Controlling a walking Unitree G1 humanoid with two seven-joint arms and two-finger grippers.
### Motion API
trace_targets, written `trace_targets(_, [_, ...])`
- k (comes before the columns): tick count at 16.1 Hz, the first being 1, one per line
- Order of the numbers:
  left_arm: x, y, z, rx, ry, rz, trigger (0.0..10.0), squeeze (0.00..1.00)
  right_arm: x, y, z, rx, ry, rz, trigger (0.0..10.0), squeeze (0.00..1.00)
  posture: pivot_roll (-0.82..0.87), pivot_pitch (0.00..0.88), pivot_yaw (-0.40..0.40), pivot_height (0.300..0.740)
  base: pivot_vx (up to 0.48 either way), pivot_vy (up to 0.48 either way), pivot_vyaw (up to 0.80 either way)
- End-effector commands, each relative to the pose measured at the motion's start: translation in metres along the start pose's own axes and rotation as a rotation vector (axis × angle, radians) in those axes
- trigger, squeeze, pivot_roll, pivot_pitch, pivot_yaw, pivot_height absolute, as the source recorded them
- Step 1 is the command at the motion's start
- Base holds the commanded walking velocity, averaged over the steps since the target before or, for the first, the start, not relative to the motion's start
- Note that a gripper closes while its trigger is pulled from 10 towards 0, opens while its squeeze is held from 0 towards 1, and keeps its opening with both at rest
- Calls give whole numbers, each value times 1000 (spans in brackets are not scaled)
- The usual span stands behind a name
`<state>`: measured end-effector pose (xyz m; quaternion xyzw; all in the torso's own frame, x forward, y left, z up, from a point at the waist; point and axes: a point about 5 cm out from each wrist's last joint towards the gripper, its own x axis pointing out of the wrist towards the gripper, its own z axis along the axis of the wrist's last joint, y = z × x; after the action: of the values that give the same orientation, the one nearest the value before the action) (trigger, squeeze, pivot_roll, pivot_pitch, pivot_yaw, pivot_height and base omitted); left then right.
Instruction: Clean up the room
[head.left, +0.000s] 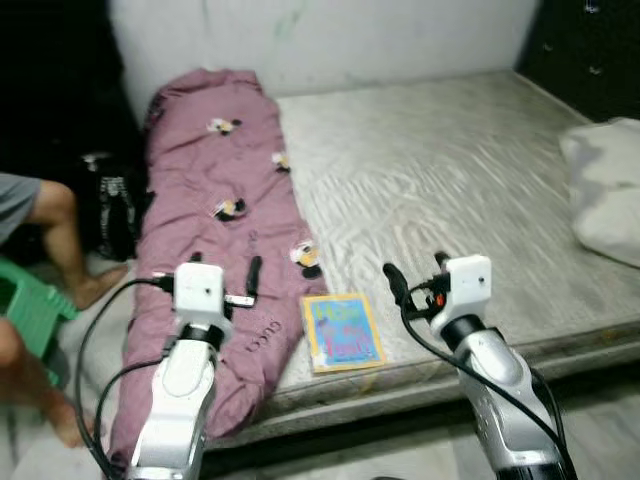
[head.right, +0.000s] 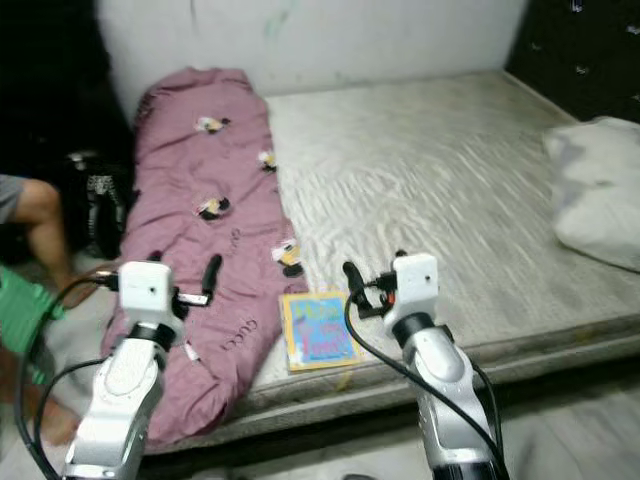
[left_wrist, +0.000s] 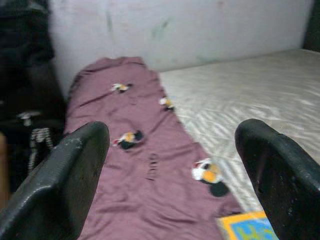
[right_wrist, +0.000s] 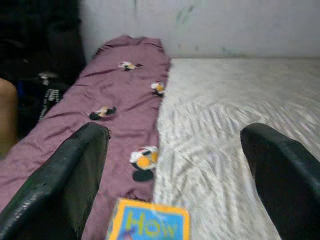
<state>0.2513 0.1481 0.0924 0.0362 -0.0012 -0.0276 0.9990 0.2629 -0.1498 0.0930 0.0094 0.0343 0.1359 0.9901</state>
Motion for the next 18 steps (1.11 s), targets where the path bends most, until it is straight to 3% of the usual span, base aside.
trace_targets(1, [-1,5,-2,18,16,14,10000,0,1,6,1,-9,-2,24,10000,0,-45,29,1,740,0,0,0])
trace_targets(5, [-2,3,-2,31,11,7,10000,0,1,6,1,-28,1,23,10000,0,-45,25,1,740,0,0,694])
trace_targets(14, [-2,4,-4,37,16,4,10000,0,2,6,-1,-31,7,18,10000,0,-44,25,-1,740,0,0,0])
trace_targets(18, [-2,2,-4,36,17,-3,10000,0,2,6,-1,-31,5,16,10000,0,-47,24,-1,740,0,-416,0])
